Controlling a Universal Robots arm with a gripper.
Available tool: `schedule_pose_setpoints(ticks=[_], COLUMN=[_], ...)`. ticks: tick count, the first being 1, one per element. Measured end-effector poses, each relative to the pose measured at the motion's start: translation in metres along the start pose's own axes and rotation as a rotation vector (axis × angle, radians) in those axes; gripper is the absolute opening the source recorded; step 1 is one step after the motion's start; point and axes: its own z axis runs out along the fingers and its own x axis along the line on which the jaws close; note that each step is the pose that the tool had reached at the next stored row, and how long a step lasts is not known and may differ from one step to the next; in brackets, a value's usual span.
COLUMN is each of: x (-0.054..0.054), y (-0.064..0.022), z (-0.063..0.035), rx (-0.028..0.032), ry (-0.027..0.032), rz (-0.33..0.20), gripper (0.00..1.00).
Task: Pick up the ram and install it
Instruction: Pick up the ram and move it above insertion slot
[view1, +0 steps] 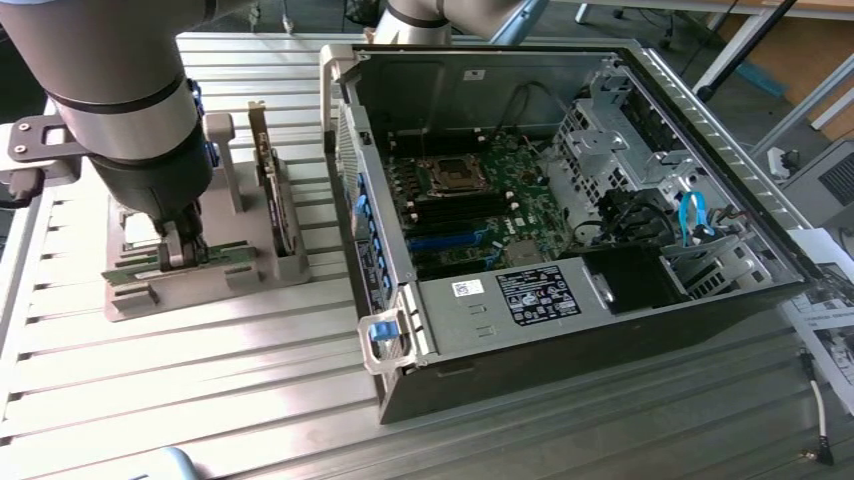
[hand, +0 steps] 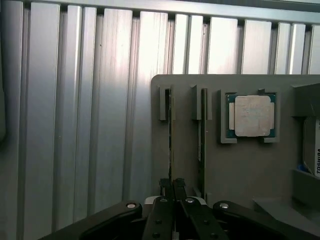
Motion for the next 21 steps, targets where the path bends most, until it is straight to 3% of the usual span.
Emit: schedule_pose_setpoints(ticks=[21], x=[-0.001], y=[0.0001], z=[-0.0318], rx=[0.0000], ry=[0.0000], rz=[0.000], gripper=[0.12])
